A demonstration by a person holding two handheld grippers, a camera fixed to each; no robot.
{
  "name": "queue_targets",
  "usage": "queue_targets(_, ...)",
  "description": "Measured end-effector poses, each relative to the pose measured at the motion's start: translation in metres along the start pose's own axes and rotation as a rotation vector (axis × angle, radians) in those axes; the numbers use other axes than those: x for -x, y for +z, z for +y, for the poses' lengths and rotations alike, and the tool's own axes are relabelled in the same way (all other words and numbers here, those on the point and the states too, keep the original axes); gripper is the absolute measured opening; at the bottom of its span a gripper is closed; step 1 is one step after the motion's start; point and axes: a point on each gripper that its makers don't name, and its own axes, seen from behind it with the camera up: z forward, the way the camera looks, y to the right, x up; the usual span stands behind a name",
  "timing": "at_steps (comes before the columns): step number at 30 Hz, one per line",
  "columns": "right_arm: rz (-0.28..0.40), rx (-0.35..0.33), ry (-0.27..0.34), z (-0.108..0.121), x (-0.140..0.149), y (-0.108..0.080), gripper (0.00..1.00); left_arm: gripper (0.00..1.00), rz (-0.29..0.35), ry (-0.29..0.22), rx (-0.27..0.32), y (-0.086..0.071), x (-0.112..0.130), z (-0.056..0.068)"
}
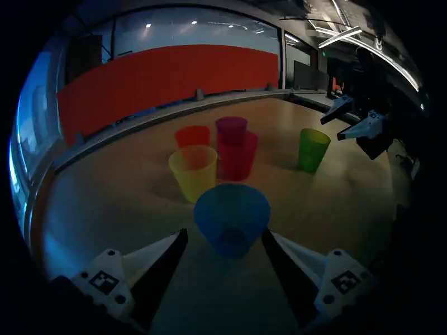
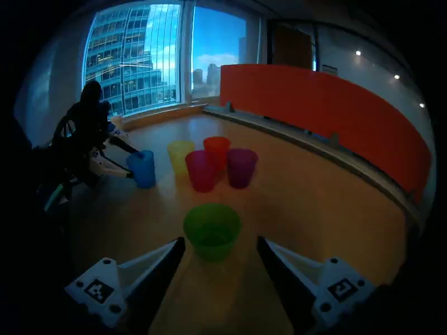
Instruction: Pour water
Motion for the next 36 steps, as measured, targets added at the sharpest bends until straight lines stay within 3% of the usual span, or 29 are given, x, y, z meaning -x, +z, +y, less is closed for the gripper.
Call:
queue_targets(17,0.050,0.055,0.048,0.005,0.001,-0.014,1.00,0.99,-0.017,-0.029,-0.103,-0.035,0.022,-0.033)
queue_targets(23,0.101,0.114,0.096,0.013,-0.002,-0.022,1.00,0.99,0.009,-0.059,-0.180,-0.045,0.022,-0.057)
queue_targets(29,0.199,0.224,0.155,0.036,-0.019,-0.039,1.00,0.99,0.112,-0.111,-0.270,-0.058,0.003,-0.087)
queue_targets(36,0.289,0.347,0.197,0.059,-0.030,-0.058,1.00,0.99,0.261,-0.158,-0.349,-0.072,-0.033,-0.110)
